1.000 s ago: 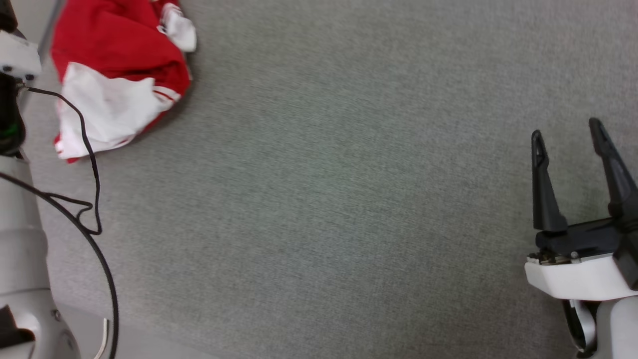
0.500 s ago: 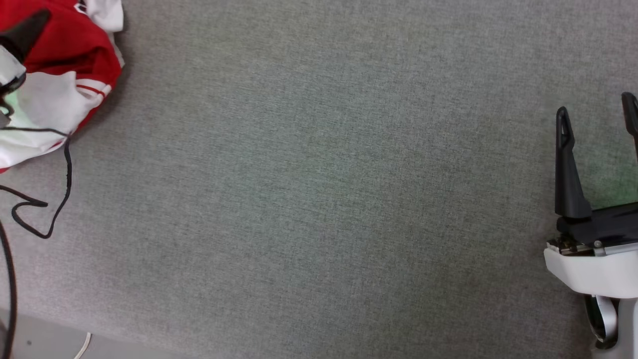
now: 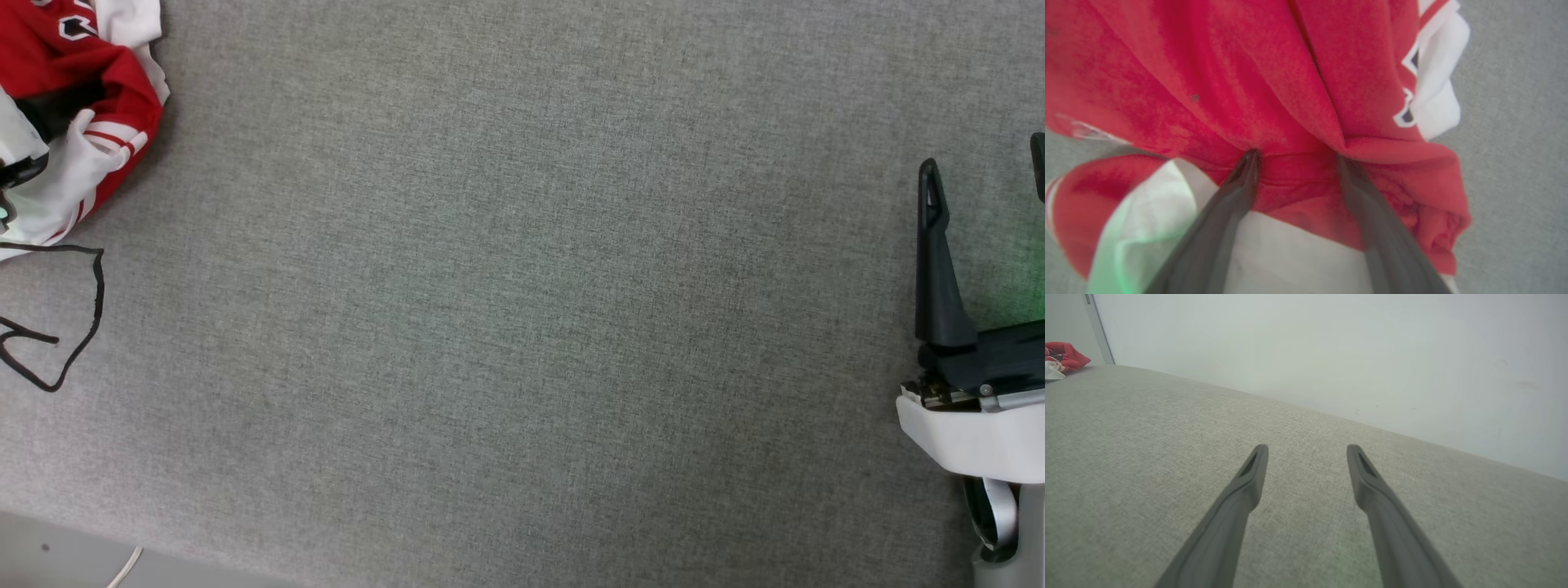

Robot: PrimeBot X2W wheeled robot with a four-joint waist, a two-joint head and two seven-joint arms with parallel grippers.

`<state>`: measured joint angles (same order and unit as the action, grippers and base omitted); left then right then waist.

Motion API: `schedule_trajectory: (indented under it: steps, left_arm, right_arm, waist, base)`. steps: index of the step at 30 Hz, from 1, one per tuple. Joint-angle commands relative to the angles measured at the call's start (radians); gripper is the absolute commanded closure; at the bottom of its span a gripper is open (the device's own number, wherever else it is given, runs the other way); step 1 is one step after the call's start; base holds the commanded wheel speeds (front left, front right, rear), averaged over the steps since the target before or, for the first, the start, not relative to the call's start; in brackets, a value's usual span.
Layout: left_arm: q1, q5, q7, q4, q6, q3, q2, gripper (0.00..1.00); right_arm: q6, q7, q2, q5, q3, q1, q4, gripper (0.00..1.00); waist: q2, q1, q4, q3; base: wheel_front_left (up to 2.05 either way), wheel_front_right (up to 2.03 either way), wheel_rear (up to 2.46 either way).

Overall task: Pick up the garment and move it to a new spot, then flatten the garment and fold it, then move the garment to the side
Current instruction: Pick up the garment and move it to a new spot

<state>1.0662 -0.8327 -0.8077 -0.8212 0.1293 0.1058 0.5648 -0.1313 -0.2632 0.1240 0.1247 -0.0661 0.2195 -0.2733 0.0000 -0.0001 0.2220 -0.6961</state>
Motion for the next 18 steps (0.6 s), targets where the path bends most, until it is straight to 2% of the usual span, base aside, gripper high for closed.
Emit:
schedule_trajectory:
  steps: [1,5,11,18]
  left_arm:
    - [-0.043,-0.010,-0.011,-0.040,0.000,0.030,-0.041,1.00]
    - [-0.033,-0.033,0.031,-0.007,0.001,0.056,-0.031,1.00]
    - [0.017,-0.023,0.125,0.061,0.001,0.117,0.039,1.00]
    - [0.049,-0.035,0.155,0.169,0.000,0.243,0.107,1.00]
  right_arm:
    - [0.001,-0.002,0.000,0.000,0.002,0.015,0.001,0.00]
    - [0.001,-0.002,-0.004,-0.006,-0.006,0.005,0.008,0.00]
    - [0.001,-0.002,-0.016,-0.017,-0.007,-0.007,0.026,0.00]
    - [0.001,-0.002,-0.041,-0.039,0.003,-0.029,0.062,0.00]
  waist:
    - [0.0000,0.0001,-0.005,-0.001]
    - [0.0000,0.0001,-0.003,0.023]
    - [0.0000,0.0001,0.000,0.098]
    - [0.0000,0.0001,-0.004,0.208]
  base:
    - [0.00,0.00,0.00]
    - [0.00,0.00,0.00]
    - [0.00,0.00,0.00]
    - [0.00,0.00,0.00]
